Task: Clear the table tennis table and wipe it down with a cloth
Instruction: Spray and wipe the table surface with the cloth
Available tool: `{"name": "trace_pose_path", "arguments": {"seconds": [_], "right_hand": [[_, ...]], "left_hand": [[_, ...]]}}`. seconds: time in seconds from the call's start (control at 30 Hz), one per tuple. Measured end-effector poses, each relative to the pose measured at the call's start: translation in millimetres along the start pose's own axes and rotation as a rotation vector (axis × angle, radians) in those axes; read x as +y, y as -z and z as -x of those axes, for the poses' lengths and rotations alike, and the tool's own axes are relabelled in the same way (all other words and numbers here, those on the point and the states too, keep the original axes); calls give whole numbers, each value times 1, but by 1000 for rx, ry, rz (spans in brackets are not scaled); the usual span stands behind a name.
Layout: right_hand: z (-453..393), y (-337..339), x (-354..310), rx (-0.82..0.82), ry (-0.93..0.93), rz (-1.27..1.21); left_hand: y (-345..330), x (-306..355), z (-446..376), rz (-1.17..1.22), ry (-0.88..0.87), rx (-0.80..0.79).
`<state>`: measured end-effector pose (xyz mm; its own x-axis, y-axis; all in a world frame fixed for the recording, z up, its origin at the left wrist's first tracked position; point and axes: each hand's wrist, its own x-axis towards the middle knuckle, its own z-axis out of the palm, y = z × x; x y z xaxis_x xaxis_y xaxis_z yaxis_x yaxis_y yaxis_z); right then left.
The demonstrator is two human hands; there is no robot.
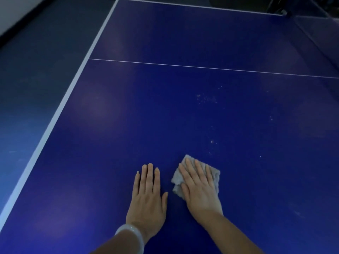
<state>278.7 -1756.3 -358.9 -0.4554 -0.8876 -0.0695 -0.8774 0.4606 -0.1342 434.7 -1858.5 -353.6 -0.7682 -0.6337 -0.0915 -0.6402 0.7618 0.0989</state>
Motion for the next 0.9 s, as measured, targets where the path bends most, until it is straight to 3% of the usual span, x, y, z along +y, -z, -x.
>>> {"name": "trace_pose_path", "arguments": {"seconds": [0.2,0.5,0.73,0.9], "right_hand": [[-27,8,40,51,-207,-74],[-25,15,40,56,-199,-100],[-32,14,41,96,-180,-66],[-40,12,44,155,-135,-52]], "left_hand": [[8,1,1,14,19,-35],[27,-12,-50,141,-79,22],[34,-29,-180,114,154,46],[19,-23,-193,48,218,47]]}}
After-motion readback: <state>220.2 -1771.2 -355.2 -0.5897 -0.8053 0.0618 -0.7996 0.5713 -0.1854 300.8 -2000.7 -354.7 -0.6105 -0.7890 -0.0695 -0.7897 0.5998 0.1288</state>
